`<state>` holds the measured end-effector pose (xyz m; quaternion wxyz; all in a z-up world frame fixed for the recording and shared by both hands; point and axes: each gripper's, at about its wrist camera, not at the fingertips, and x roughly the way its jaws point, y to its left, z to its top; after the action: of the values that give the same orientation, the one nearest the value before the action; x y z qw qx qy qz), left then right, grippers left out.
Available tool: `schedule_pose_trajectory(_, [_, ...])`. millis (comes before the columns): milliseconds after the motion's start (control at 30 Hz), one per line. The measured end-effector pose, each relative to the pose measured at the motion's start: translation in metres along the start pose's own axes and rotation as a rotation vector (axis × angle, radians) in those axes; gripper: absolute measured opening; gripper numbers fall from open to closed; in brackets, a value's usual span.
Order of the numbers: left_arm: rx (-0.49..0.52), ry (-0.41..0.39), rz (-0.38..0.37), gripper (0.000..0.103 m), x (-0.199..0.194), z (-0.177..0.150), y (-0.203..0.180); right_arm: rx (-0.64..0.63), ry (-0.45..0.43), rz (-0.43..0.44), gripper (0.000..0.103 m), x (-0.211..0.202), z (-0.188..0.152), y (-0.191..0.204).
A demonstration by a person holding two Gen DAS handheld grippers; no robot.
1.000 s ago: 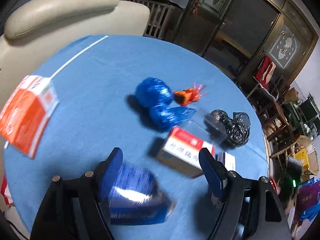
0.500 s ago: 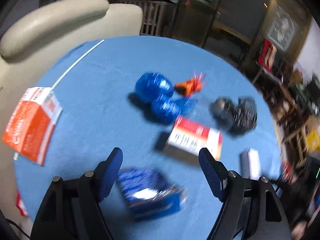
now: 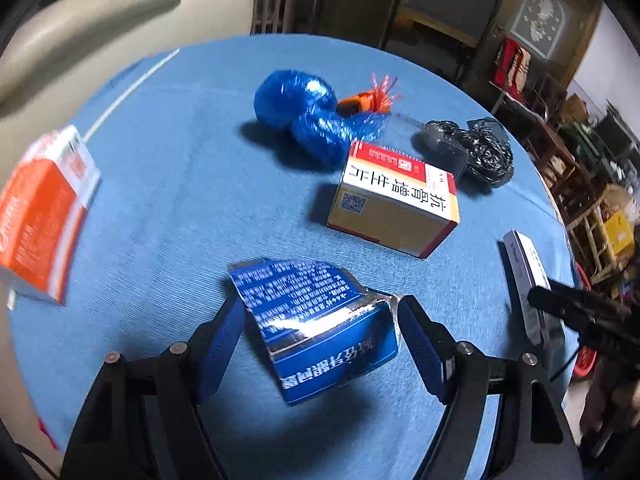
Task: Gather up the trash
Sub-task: 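Grasp the torn blue carton with the left gripper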
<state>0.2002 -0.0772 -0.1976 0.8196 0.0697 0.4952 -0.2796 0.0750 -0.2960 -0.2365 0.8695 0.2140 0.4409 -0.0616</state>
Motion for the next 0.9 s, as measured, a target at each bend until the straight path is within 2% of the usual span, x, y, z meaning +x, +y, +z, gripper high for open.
schedule_pose_trajectory(67, [-0.052,0.033,-0.016,0.079,0.009,-0.002,0.0,-0.006,0.001,-0.004,0.053,0.003,0.001,0.004])
schedule_pose_trajectory(267, [-0.051,-0.007,0.022,0.08,0.011,-0.007,-0.009,-0.021,0.006,0.006,0.053,0.006,-0.002,0.014])
schedule_pose_trajectory(367, [-0.087,-0.035,0.006,0.072,0.009,-0.008,-0.006,-0.029,-0.003,0.014,0.053,0.004,-0.004,0.018])
schedule_pose_trajectory(433, [-0.1,-0.045,0.007,0.071,0.009,-0.008,-0.003,-0.035,-0.014,0.024,0.05,0.001,-0.005,0.02])
schedule_pose_trajectory(467, [-0.109,-0.053,0.007,0.07,0.007,-0.009,-0.001,-0.034,-0.017,0.029,0.045,0.0,-0.006,0.02])
schedule_pose_trajectory(500, [-0.115,-0.065,0.006,0.048,0.005,-0.01,0.0,-0.034,-0.022,0.035,0.044,-0.002,-0.006,0.019])
schedule_pose_trajectory(533, [-0.115,-0.072,-0.01,0.036,0.002,-0.011,0.001,-0.033,-0.025,0.038,0.044,-0.003,-0.006,0.019])
schedule_pose_trajectory(567, [-0.118,-0.074,-0.04,0.034,0.0,-0.011,0.001,-0.035,-0.029,0.04,0.044,-0.005,-0.007,0.019])
schedule_pose_trajectory(633, [-0.11,-0.081,-0.004,0.034,-0.003,-0.011,-0.001,-0.04,-0.023,0.033,0.044,-0.004,-0.009,0.018])
schedule_pose_trajectory(767, [-0.108,-0.087,-0.005,0.033,-0.007,-0.015,0.0,0.006,0.013,0.061,0.044,0.001,-0.011,0.01])
schedule_pose_trajectory(900, [-0.116,-0.095,-0.006,0.033,-0.01,-0.018,0.003,0.035,0.032,0.07,0.059,0.004,-0.007,0.012])
